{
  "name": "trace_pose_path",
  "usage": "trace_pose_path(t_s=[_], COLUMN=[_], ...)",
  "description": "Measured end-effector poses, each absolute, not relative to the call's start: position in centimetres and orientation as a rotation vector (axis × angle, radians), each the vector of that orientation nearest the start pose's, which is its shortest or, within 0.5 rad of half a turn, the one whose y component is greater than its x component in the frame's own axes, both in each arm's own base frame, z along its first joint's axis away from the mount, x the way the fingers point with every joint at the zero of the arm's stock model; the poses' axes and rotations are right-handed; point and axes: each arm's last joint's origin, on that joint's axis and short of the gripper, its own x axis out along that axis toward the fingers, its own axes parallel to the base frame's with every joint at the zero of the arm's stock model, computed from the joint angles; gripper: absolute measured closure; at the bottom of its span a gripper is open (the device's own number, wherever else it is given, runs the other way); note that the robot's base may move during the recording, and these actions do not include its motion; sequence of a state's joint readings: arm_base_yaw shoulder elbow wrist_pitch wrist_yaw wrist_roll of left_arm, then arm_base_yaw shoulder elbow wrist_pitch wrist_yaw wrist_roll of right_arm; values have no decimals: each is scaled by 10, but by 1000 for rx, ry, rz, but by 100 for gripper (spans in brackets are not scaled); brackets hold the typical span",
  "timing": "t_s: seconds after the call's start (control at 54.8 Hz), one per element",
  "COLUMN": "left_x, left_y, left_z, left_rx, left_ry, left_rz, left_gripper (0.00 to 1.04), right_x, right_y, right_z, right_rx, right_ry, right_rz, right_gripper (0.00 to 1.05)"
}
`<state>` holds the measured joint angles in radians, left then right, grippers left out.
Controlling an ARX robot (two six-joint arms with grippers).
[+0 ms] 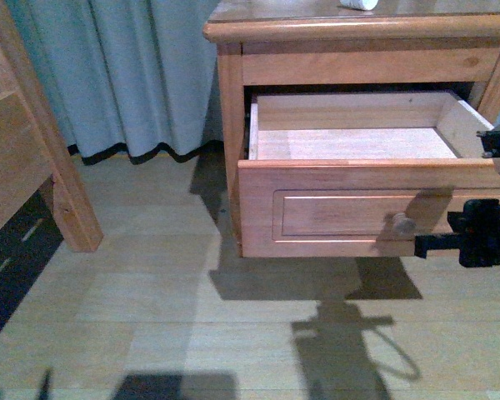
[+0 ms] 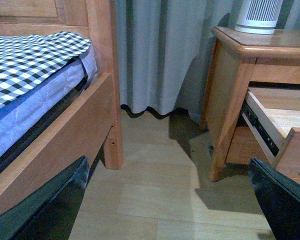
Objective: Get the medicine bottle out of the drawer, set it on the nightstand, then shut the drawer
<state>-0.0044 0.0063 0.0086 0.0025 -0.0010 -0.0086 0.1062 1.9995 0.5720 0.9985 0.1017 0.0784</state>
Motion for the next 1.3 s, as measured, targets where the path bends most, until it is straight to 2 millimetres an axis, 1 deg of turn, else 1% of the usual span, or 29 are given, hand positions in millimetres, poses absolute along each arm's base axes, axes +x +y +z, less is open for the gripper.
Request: trace_pose_path(t_s=[0.164,0.201,0.255,0.383,0.438,0.474,0.602,0.693,0.785,0.931,1.15,1.223,1.296], left_x=[98,98,98,98,98,98,98,98,98,98,98,98,98], left_y=[0,0,0,0,0,0,0,0,0,0,0,0,0], left_z=[166,166,166,166,166,166,166,166,166,166,166,166,166], left_rx=[-8,-8,-8,-8,-8,-8,-8,-8,-8,-8,-8,-8,-8], left_ry=[-5,-5,-5,-5,-5,-5,-5,-5,-5,-5,-5,-5,-5], left_rz=[-3,-3,-3,-3,-3,-3,-3,-3,-3,-3,-3,-3,-3], left_gripper=[6,6,6,6,6,6,6,6,6,6,6,6,6], right_x=[346,357,370,411,423,435,488,513,529,545,551,551,548], right_y=[27,26,26,26,26,27,31,33,34,35,31,28,23], right_z=[53,50,47,45,44,44,43,43,44,47,52,52,56], right_rx=[-27,-45,-61,-110,-123,-140,-210,-254,-275,-286,-267,-224,-164], right_ry=[415,408,399,366,358,353,331,317,304,296,318,330,344], right_rz=[-35,-38,-43,-61,-66,-69,-71,-61,-54,-40,-19,-15,-15], right_gripper=[101,101,101,101,101,101,101,101,101,101,101,101,101])
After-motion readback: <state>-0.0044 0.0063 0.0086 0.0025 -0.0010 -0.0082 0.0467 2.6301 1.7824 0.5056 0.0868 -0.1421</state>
